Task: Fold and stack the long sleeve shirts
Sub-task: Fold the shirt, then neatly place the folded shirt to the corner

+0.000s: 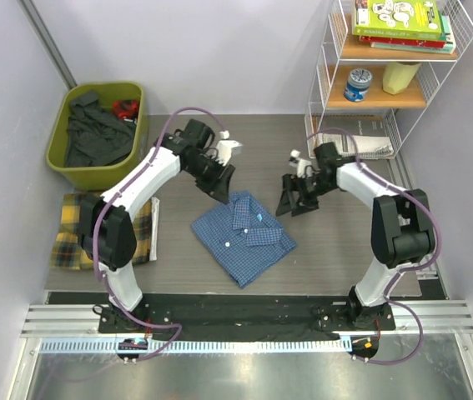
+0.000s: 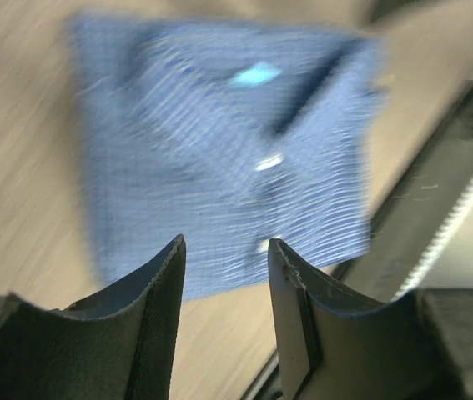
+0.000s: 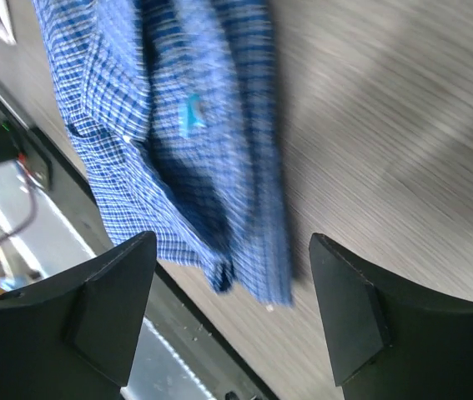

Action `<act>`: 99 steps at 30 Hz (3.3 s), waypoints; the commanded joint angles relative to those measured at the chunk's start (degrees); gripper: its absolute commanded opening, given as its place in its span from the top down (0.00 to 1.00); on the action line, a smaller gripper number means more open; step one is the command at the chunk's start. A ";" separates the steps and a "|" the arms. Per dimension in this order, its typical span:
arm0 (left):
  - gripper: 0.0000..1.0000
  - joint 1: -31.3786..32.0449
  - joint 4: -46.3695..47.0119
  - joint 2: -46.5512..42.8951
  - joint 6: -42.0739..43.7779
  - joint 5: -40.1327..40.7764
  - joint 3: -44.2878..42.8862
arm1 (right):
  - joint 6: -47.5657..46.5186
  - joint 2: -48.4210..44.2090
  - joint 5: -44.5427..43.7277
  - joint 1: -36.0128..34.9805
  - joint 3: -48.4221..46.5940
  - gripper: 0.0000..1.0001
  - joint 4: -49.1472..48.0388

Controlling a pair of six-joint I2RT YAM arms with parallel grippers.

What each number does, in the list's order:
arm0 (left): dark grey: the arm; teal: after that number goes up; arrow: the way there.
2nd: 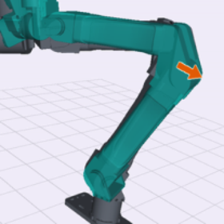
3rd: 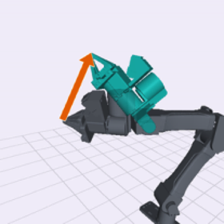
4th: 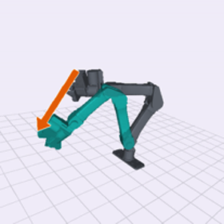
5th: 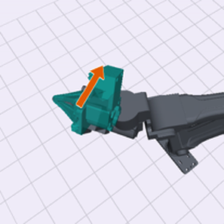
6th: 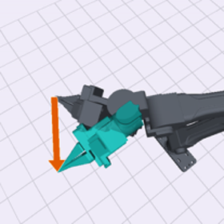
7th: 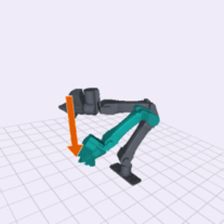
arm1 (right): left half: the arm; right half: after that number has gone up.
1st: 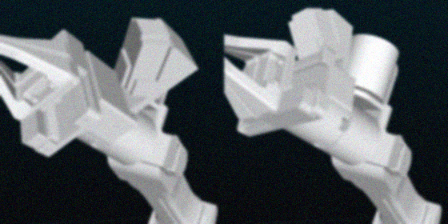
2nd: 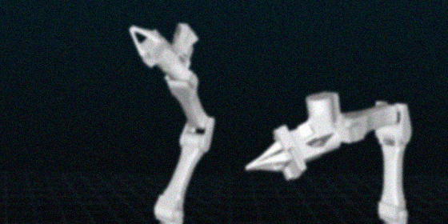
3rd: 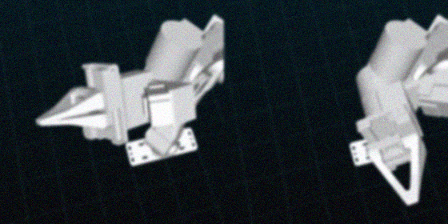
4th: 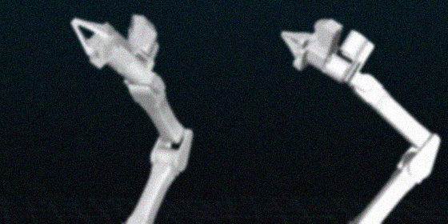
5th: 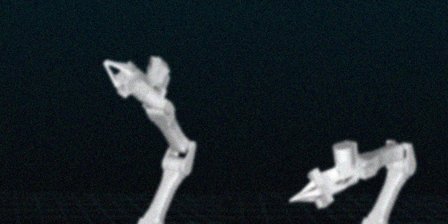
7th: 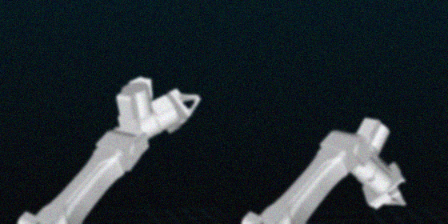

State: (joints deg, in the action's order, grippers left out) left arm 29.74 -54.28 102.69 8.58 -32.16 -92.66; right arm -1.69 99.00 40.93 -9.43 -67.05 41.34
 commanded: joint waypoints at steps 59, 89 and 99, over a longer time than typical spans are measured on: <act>0.48 -22.44 22.55 -13.31 -20.70 -12.75 30.69 | -10.60 31.95 -10.87 -20.45 -40.45 0.32 -2.58; 0.17 -15.06 55.86 -7.07 -26.77 -14.42 48.37 | -23.88 16.67 8.82 -21.95 -23.40 0.99 -7.94; 0.20 -14.53 70.79 -1.10 -31.77 -22.76 51.18 | -27.05 13.24 10.66 -22.82 -21.64 0.99 -8.03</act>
State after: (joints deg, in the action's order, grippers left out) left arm 14.92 7.27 98.70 -20.49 -50.72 -42.81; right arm -26.24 117.36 48.47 -31.51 -88.88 34.74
